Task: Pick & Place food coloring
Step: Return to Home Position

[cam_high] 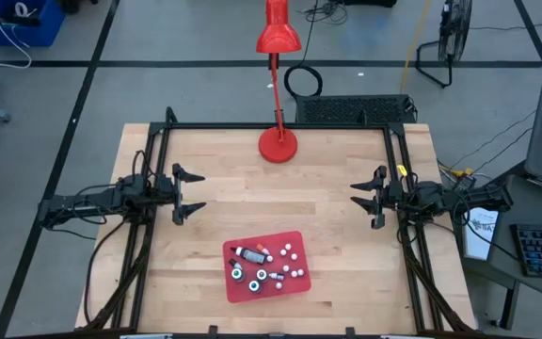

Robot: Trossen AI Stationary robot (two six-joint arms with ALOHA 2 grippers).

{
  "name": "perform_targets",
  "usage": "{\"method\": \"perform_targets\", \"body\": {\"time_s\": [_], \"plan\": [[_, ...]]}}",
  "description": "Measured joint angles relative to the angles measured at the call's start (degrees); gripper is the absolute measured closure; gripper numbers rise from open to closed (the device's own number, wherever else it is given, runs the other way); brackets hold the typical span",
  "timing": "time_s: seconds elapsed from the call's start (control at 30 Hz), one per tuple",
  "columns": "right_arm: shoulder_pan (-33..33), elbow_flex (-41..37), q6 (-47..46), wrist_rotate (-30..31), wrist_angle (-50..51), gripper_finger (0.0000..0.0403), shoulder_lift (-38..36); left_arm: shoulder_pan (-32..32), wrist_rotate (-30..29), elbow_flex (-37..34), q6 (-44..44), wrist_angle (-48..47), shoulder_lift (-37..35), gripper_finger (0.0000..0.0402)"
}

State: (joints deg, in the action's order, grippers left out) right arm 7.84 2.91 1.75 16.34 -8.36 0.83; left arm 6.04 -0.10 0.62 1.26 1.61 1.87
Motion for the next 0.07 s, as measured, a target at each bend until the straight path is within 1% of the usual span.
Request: {"method": "perform_targets", "body": {"time_s": [0.07], "plan": [[0.0, 0.0, 0.0, 0.0, 0.0, 0.0248, 0.0, 0.0, 0.0, 0.0, 0.0, 0.0, 0.0, 0.0009]]}}
